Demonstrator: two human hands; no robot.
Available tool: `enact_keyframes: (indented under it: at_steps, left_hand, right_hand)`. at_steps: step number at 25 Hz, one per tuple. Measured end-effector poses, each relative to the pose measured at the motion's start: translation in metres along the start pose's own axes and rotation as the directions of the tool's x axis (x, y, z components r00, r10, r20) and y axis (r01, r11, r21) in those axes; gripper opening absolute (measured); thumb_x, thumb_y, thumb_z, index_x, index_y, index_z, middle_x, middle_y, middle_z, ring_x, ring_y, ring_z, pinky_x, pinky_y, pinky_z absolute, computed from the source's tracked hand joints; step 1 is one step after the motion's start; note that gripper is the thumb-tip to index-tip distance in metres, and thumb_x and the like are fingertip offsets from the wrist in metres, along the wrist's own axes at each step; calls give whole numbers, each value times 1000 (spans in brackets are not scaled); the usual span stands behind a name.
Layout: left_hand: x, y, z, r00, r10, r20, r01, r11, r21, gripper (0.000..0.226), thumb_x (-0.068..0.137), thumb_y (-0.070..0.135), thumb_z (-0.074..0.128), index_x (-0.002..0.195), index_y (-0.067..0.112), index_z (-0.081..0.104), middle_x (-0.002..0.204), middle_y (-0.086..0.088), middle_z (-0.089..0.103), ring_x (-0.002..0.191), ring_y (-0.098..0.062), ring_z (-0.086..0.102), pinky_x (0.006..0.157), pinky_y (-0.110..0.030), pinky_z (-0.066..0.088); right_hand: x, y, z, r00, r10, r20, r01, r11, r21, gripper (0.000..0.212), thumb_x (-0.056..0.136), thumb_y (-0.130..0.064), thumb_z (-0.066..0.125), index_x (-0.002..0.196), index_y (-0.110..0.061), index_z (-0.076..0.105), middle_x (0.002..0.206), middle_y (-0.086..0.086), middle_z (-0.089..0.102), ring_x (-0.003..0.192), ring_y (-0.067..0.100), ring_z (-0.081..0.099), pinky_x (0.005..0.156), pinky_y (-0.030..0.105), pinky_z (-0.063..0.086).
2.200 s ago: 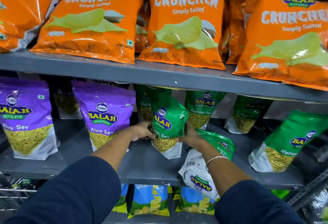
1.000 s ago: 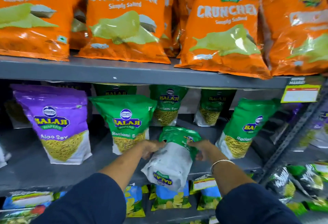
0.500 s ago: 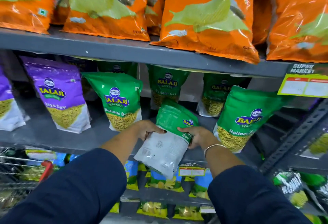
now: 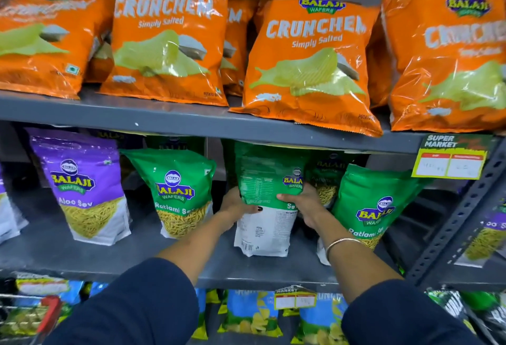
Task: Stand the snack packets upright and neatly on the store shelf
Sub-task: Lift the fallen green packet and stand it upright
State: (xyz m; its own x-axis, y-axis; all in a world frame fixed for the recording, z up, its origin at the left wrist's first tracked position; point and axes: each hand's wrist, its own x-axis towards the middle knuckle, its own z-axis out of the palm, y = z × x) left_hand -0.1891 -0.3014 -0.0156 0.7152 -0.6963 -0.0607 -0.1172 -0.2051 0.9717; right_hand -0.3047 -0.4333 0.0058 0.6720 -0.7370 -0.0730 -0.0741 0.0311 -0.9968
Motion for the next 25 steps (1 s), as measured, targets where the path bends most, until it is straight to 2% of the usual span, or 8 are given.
enact_keyframes:
  at_steps: [3, 6, 8, 11, 14, 16, 20, 25]
  left_hand:
    - [5, -13, -1, 995, 20, -98, -18, 1000, 22, 61, 62, -4, 78, 118, 4, 56, 118, -12, 64, 107, -23, 60, 92, -32, 49]
    - [11, -17, -9, 997, -20, 72, 18, 999, 27, 71, 63, -6, 76, 127, 6, 47, 126, -13, 60, 115, -27, 57, 103, -41, 45]
    - [12, -16, -17, 974, -88, 209, 36, 970, 241, 70, 67, -10, 68, 130, 7, 42, 124, -14, 59, 110, -24, 56, 102, -39, 47]
    - [10, -14, -26, 944, -231, 234, 96, 875, 474, 36, 73, -11, 60, 104, 5, 53, 85, -14, 65, 65, -17, 57, 64, -30, 58]
    - [8, -15, -20, 888, -360, 287, 238, 892, 384, 32, 80, -8, 58, 109, 3, 51, 95, -19, 69, 53, -10, 65, 65, -27, 60]
    - [6, -15, -13, 936, -263, 234, 174, 923, 342, 38, 79, -1, 64, 113, 6, 51, 106, -18, 64, 74, -17, 68, 81, -35, 58]
    - [5, -16, -1, 993, -20, 119, -11, 966, 260, 97, 64, 0, 78, 141, 7, 20, 136, -11, 49, 126, -26, 46, 105, -31, 38]
    - [3, -6, 6, 964, 3, 264, -32, 994, 106, 95, 65, -14, 71, 141, 7, 19, 130, -15, 52, 107, -17, 51, 89, -21, 44]
  right_hand:
    - [3, 10, 6, 997, -80, -13, 79, 995, -66, 52, 66, 15, 72, 116, 9, 55, 110, 23, 64, 86, 24, 62, 58, 10, 55]
    - [2, 19, 7, 996, -87, -37, 78, 978, -192, 48, 71, 0, 76, 115, 3, 57, 115, 23, 65, 98, 28, 63, 78, 32, 59]
    - [-1, 20, 4, 995, 95, -37, -102, 931, -350, 54, 75, -28, 75, 120, -9, 52, 114, 16, 61, 98, 31, 62, 65, 36, 57]
    - [-4, 16, 7, 870, 492, 40, -465, 844, -269, 63, 78, -51, 63, 120, -11, 40, 100, 16, 48, 74, 28, 61, 46, 34, 57]
    - [0, 18, 9, 870, 486, 85, -471, 868, -156, 27, 90, -27, 57, 98, -5, 44, 81, 15, 48, 74, 29, 60, 82, 48, 54]
    - [-1, 16, 5, 896, 432, 104, -378, 863, -336, 8, 89, -5, 54, 87, -9, 46, 79, 11, 51, 71, 20, 53, 94, 44, 47]
    - [-13, 20, -2, 866, 463, 186, -192, 654, -732, 59, 73, -13, 74, 122, -16, 43, 131, 3, 47, 121, 24, 43, 90, 35, 39]
    - [-18, 37, 5, 957, 232, 175, -43, 709, -703, 98, 55, -35, 86, 136, -8, 39, 143, 7, 43, 130, 23, 43, 111, 36, 38]
